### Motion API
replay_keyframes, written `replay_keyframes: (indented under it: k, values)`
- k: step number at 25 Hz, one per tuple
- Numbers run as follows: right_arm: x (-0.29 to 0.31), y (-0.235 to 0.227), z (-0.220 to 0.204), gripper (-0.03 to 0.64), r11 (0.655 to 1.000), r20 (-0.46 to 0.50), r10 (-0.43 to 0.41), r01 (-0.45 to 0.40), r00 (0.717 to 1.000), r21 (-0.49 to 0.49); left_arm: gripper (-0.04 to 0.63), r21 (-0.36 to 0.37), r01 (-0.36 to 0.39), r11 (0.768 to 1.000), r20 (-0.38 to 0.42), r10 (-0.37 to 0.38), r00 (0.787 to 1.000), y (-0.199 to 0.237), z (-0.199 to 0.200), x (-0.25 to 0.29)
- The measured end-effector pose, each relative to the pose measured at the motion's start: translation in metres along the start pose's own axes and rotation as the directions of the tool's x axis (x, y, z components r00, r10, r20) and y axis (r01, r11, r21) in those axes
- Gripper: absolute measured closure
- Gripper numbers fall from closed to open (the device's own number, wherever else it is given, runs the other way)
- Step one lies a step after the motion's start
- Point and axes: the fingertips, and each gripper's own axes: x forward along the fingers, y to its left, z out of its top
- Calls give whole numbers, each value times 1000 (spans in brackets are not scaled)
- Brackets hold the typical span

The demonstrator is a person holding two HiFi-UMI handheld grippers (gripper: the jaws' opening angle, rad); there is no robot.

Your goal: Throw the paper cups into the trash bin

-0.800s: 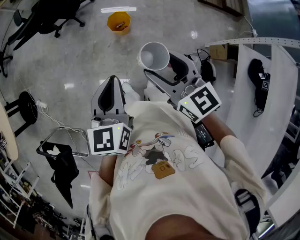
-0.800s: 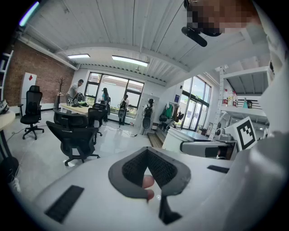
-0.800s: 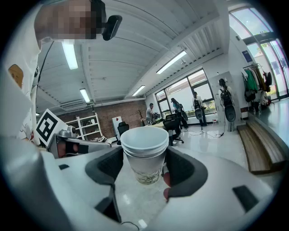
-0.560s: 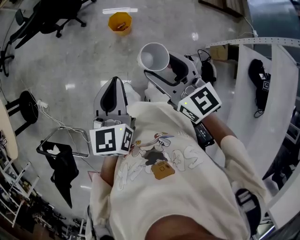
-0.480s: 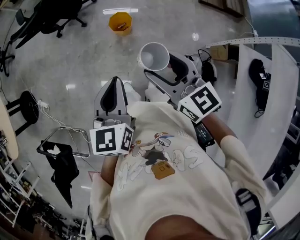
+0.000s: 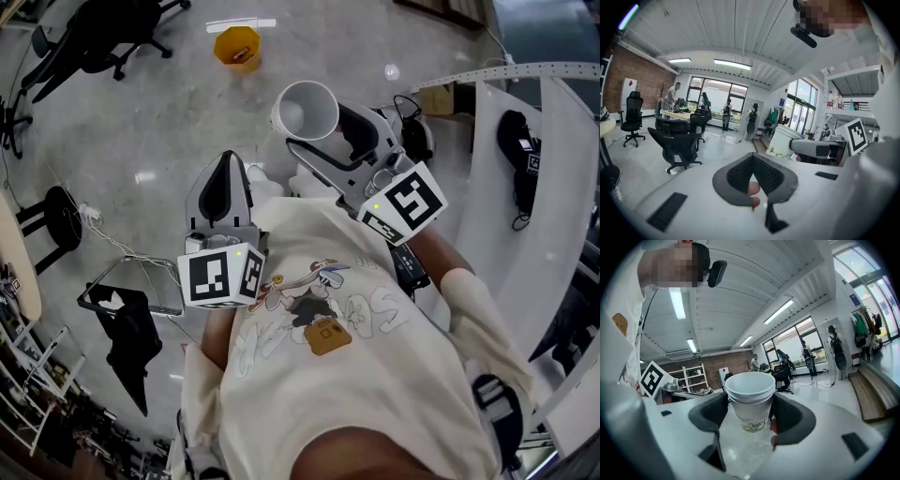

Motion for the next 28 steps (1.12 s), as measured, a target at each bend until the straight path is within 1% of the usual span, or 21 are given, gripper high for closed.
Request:
replay_keyframes:
  k: [4, 9, 12, 15, 18, 21, 25, 28]
  values:
    - [-16, -20, 2, 310, 1000, 7, -25, 25, 1000, -6, 592, 9, -11, 1000, -2, 11, 1000, -11, -1, 6]
    - [-31, -55, -3, 311, 998, 1, -53, 53, 999, -24, 592, 11, -48, 999, 4, 48, 999, -17, -7, 16]
    - [-31, -67, -7, 311, 998, -13, -58, 58, 998, -6, 592, -4, -67, 998, -9, 67, 998, -16, -11, 18]
    - [-18, -75, -6, 311, 999, -24, -51, 51, 998, -8, 592, -11, -76, 997, -14, 76, 997, -6, -11, 24]
    - [3, -81, -4, 311, 999, -36, -44, 44, 998, -12, 592, -25, -82, 996, -27, 81, 996, 11, -9, 37]
    - [37, -90, -3, 311, 999, -51, -41, 40, 998, -15, 592, -41, -82, 996, -27, 81, 996, 39, -1, 58]
    - [99, -109, -6, 311, 999, -90, -50, 49, 995, -13, 592, -65, -62, 996, -39, 59, 997, 88, 10, 103]
    - [158, -129, 0, 311, 998, -113, -58, 58, 992, -5, 592, -71, -41, 997, -43, 38, 998, 135, 30, 148]
